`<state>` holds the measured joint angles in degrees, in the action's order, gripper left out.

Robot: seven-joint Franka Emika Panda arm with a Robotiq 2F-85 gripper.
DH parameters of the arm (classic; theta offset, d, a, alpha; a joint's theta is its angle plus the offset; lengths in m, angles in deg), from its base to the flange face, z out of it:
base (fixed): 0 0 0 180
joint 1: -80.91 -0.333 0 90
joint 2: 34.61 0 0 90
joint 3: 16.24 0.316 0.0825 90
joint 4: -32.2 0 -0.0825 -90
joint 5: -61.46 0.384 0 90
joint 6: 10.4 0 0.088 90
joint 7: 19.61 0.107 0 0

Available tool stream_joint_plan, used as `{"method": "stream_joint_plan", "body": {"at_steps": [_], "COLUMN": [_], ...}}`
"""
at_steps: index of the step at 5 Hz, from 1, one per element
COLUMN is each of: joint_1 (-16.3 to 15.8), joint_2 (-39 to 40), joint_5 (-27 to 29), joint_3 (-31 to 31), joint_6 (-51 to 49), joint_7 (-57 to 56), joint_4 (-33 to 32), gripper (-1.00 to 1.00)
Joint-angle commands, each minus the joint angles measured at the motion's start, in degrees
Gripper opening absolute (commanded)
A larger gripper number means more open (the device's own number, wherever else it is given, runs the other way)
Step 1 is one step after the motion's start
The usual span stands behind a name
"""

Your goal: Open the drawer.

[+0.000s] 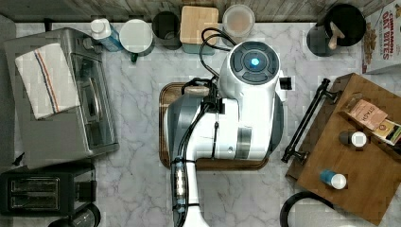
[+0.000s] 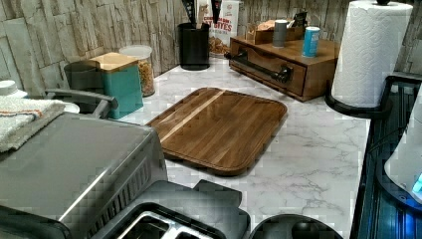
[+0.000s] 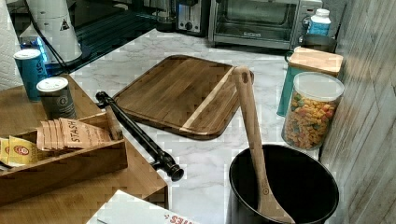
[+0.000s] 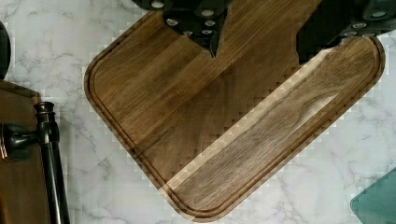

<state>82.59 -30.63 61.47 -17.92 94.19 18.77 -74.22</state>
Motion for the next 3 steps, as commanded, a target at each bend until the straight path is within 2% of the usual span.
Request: {"method": "stream_joint_plan", "body": {"at_steps": [1, 3], "joint_1": [0.0, 3.5], "joint_2": [0.0, 1.7], "joint_5": [0.0, -1.4], "joint_3": [0.0, -3.0], "joint_6": [0.0, 9.9], "joint_7": [0.0, -10.0], "joint_4": [-0.5, -4.9], "gripper": [1.0, 1.0]}}
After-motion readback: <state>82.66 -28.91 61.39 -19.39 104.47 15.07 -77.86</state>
